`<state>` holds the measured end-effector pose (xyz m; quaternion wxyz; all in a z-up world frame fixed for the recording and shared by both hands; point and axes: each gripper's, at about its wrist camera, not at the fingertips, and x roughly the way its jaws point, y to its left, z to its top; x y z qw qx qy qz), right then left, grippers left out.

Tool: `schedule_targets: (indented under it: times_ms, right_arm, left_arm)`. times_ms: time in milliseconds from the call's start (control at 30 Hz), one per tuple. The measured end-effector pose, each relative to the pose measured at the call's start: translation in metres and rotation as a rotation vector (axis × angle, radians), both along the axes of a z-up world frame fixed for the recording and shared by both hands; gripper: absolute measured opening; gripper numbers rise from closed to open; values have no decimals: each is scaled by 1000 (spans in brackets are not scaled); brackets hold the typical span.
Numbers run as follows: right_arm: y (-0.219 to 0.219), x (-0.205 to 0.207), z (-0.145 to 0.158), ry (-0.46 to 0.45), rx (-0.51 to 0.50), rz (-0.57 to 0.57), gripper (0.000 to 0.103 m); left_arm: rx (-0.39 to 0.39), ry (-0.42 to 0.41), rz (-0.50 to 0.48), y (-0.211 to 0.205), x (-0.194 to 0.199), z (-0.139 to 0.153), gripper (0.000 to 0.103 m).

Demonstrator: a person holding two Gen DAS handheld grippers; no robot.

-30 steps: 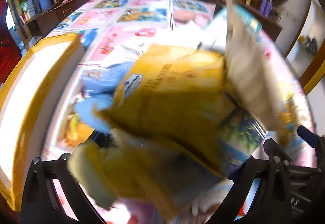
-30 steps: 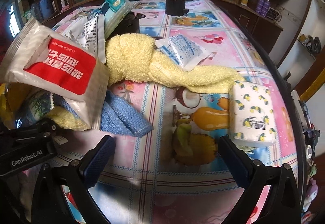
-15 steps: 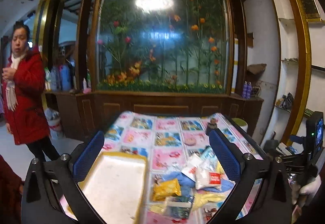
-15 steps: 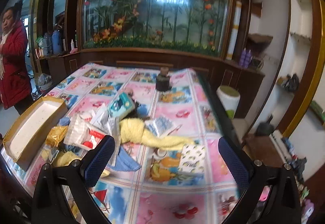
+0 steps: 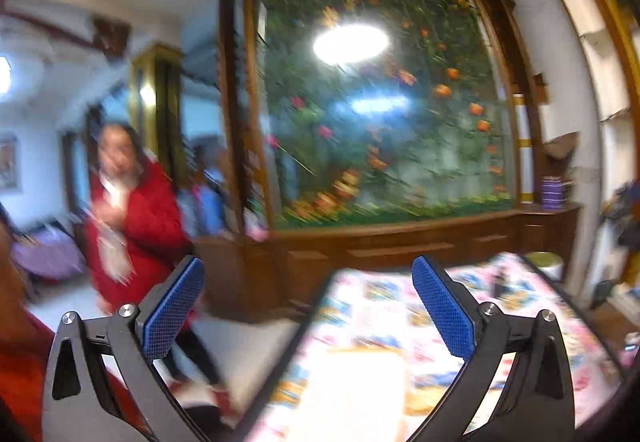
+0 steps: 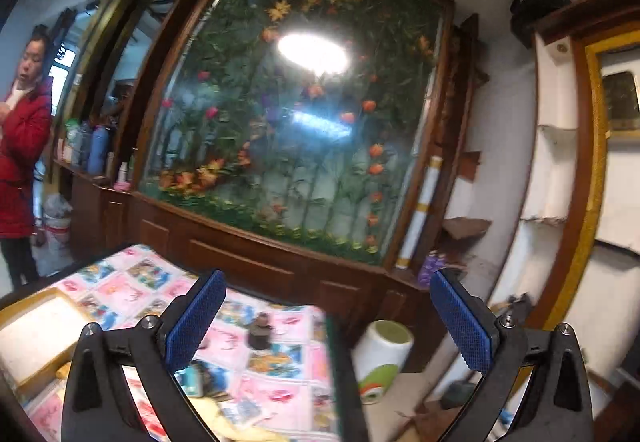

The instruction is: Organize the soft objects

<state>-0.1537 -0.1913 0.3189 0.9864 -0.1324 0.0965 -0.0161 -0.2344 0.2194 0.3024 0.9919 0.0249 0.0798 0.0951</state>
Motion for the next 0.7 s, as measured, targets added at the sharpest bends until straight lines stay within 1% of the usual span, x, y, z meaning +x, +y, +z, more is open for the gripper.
schedule_targets:
  times_ms: [33,100,133,167,200,267,300,367,433,533,633,700]
  right_arm:
    - [5,9,-19,82,27,29,103]
    - [11,24,-63,217,105,75,103]
    - [13,31,-84,281,147,100,103]
    - [14,39,-107,351,191,121,103]
    - [13,47,-131,415,232,127,103]
    - [8,61,-173,540,317,112,101]
    - [6,67,-191,601,357,102,101]
    - [4,72,-219,681,405,90,101]
    - [5,77,-246,711,399,80,99]
    - [10,77,-249,710,392,87,99]
    - [17,85,-245,711,394,115,99]
    - [28,88,-245,718,385,146,99]
  left_arm:
    - [-46,38,-48,-2,12,-20,103]
    - [-93,110,-115,-11,39,-61,103]
    - [-95,142,-136,-18,48,-74,103]
    - [-99,190,-160,-27,63,-96,103]
    - [-102,238,-181,-38,77,-118,103]
    - [-108,339,-210,-55,100,-150,103]
    - [-114,404,-225,-65,113,-166,103]
    - [-136,513,-246,-81,129,-190,103]
    - [-137,565,-267,-93,130,-210,103]
    - [-108,624,-303,-116,131,-234,103]
    - [-117,673,-330,-125,131,-251,103]
    - [-115,692,-339,-129,137,-259,103]
